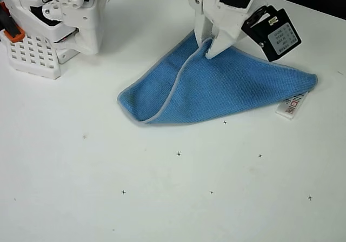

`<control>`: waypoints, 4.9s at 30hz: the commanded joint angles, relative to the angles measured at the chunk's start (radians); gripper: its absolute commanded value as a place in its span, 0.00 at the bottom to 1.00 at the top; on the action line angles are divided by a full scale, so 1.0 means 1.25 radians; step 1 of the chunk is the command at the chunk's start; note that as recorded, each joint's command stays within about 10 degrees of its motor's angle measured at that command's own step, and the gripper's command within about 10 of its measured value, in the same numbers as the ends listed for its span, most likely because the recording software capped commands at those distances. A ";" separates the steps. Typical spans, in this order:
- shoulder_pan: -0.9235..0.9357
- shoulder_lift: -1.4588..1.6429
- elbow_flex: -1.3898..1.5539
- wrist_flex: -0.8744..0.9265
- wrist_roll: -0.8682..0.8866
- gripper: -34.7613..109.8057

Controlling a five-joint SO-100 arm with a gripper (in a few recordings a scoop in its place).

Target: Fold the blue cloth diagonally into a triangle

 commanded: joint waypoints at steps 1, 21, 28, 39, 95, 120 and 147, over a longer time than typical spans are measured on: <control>-0.042 0.043 0.005 0.011 0.034 0.24; -0.114 0.028 0.069 -0.032 0.093 0.24; -0.112 -0.010 0.047 -0.043 0.083 0.24; -0.118 -0.060 0.025 -0.061 0.083 0.24; 0.491 0.331 0.281 -0.140 -0.672 0.47; 0.620 0.978 0.849 -0.140 -0.857 0.47; 0.622 1.311 0.900 -0.140 -0.849 0.47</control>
